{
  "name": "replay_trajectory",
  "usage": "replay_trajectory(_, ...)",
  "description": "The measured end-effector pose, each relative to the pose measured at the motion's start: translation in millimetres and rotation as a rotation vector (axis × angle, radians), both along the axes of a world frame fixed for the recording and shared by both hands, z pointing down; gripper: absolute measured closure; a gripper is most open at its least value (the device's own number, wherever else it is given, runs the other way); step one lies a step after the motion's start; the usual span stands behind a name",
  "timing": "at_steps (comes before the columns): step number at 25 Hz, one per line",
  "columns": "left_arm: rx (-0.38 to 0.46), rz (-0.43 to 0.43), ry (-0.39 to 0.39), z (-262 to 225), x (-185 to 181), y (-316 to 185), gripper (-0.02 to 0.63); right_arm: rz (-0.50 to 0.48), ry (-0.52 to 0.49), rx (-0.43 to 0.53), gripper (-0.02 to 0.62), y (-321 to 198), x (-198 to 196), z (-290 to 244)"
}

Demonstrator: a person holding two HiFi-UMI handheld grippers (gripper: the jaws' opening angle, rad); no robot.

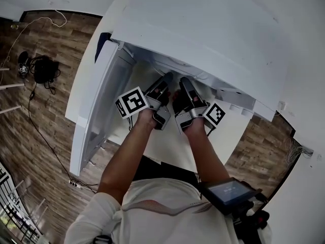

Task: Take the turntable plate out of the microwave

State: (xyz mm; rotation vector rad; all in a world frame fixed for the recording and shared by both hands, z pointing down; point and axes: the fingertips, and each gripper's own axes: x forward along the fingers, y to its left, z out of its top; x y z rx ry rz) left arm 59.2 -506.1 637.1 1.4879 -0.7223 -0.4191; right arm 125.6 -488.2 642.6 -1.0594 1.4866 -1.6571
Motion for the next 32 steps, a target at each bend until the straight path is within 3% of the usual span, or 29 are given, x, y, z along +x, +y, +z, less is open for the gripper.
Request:
replay_trajectory(11,-0.011,0.033,0.036,0,4,-14,0.464,0.010,-0.052,0.002,0.443,-15,-10,2)
replay_trajectory(18,-0.033,0.048,0.043,2,6,-15,0.517,-0.012,-0.041,0.004,0.445,-17,-11,1)
replay_trajectory(26,-0.042,0.057,0.069,-1,8,-14,0.557,-0.014,-0.042,0.002,0.551,-16,-10,-3)
replay_trajectory(32,-0.007,0.033,0.111,-3,7,-16,0.566,-0.017,-0.016,0.031,0.560,-18,-10,-5)
